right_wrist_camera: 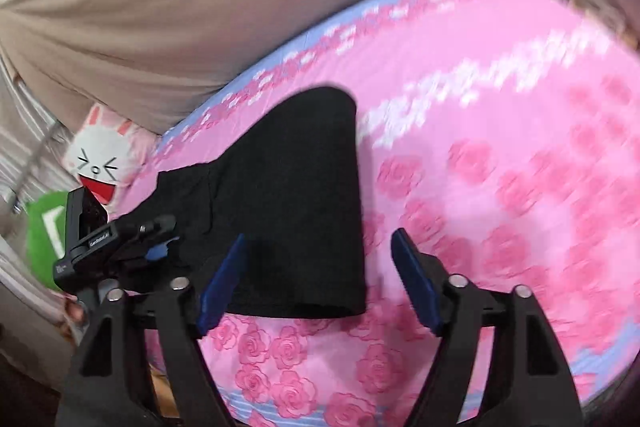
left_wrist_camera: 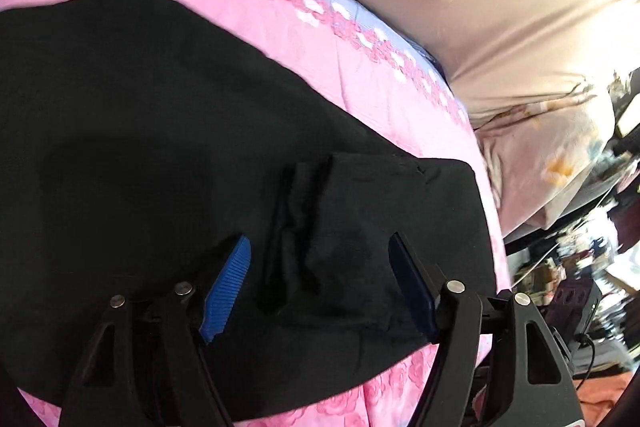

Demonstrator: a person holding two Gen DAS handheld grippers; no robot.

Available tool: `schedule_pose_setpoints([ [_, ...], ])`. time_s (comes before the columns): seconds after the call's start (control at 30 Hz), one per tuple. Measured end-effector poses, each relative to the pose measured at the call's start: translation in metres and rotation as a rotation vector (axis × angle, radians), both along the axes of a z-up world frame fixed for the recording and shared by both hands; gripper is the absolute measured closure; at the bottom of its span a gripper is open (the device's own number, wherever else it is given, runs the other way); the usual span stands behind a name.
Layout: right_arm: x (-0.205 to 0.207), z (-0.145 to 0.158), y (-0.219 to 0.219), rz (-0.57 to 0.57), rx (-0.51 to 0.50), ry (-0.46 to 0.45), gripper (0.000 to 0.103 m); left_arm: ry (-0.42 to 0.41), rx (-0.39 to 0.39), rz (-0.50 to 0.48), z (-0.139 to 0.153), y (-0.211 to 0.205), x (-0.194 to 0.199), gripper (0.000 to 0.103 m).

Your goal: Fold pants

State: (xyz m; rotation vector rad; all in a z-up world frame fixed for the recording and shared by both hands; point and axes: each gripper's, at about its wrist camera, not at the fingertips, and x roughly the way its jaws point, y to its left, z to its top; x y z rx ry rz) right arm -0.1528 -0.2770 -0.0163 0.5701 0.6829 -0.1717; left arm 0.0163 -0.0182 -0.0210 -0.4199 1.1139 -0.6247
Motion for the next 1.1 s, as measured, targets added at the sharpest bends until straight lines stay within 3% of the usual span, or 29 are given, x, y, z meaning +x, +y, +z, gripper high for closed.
schedule_pose_setpoints([
  [0.03, 0.005, -0.006, 0.000, 0.001, 0.013, 0.020, 0.023, -0.006, 0.018, -0.008, -0.002, -0.004, 0.000, 0.089],
  [0.07, 0.005, -0.008, 0.002, -0.002, 0.011, 0.024, 0.022, 0.007, 0.045, -0.020, -0.006, -0.007, 0.001, 0.098],
  [0.13, 0.003, -0.005, 0.005, -0.015, -0.041, 0.002, 0.022, 0.037, 0.004, -0.026, -0.014, -0.001, 0.005, 0.097],
  [0.2, -0.011, 0.004, 0.020, 0.002, -0.206, -0.010, 0.022, 0.041, -0.004, -0.031, -0.012, 0.002, 0.005, 0.097],
  [0.27, -0.021, 0.005, 0.040, 0.055, -0.368, 0.029, 0.022, 0.029, 0.006, -0.039, -0.011, 0.002, 0.004, 0.098],
  [0.37, -0.026, -0.004, 0.054, 0.046, -0.514, 0.089, 0.026, 0.010, 0.007, -0.042, -0.004, -0.001, 0.004, 0.099],
  [0.53, -0.022, -0.002, 0.038, 0.049, -0.419, 0.026, 0.033, -0.045, -0.025, -0.054, 0.026, 0.001, 0.008, 0.099],
  [0.67, -0.006, -0.010, 0.041, 0.087, -0.442, 0.066, 0.047, -0.132, -0.055, -0.045, 0.069, 0.012, 0.012, 0.099],
  [0.73, -0.001, -0.010, 0.045, 0.112, -0.457, 0.075, 0.049, -0.174, -0.066, -0.038, 0.089, 0.019, 0.013, 0.099],
  [0.8, 0.005, -0.009, 0.051, 0.128, -0.481, 0.074, 0.060, -0.204, -0.050, -0.037, 0.099, 0.020, 0.014, 0.099],
  [0.83, 0.007, -0.008, 0.053, 0.137, -0.485, 0.074, 0.063, -0.204, -0.035, -0.034, 0.098, 0.019, 0.014, 0.099],
  [1.0, 0.007, -0.004, 0.061, 0.196, -0.484, 0.066, 0.063, -0.153, 0.052, 0.023, 0.070, 0.037, 0.007, 0.099],
  [1.1, 0.001, -0.007, 0.046, 0.177, -0.384, 0.083, 0.051, -0.061, 0.094, 0.052, 0.036, 0.053, 0.007, 0.099],
])
